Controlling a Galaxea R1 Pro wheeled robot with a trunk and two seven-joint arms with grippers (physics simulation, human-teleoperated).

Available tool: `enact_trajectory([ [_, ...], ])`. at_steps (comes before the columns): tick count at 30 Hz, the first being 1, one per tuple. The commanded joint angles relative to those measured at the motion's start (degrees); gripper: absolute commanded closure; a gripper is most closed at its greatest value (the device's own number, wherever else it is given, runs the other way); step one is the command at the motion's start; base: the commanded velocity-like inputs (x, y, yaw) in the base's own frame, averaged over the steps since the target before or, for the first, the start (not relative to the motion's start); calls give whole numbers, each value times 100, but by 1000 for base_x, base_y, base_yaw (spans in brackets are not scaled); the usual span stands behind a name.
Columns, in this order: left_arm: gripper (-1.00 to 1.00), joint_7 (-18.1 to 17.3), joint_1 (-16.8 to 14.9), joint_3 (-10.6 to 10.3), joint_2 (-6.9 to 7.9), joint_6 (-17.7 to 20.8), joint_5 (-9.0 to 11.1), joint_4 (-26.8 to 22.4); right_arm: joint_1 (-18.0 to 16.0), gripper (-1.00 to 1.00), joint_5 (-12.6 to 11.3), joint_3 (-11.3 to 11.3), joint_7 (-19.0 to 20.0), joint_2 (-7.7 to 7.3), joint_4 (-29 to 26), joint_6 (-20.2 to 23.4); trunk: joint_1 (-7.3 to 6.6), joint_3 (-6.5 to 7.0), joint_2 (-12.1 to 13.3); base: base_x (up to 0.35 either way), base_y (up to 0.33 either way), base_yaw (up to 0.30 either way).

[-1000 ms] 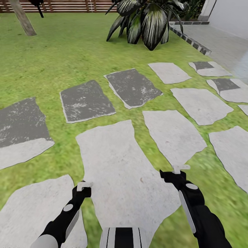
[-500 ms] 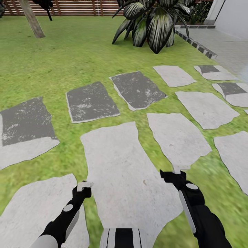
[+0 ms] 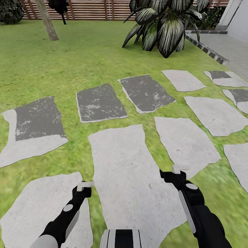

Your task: Pick up the pesticide atomizer in the garden and spray insectifuge to fully cover both potted plants in the garden.

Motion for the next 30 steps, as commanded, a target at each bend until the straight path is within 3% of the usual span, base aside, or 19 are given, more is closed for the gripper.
enact_trajectory([
  [1, 100, -7, -3, 5, -1, -18, 3, 5, -1, -100, 22, 1, -3, -2, -8, 32, -1, 5, -1, 0, 0, 167],
  [30, 100, -5, -3, 5, -6, -18, 3, 5, 0, -100, 22, -15, -5, -2, -10, 32, -1, 243, -1, 18, 17, 169],
])
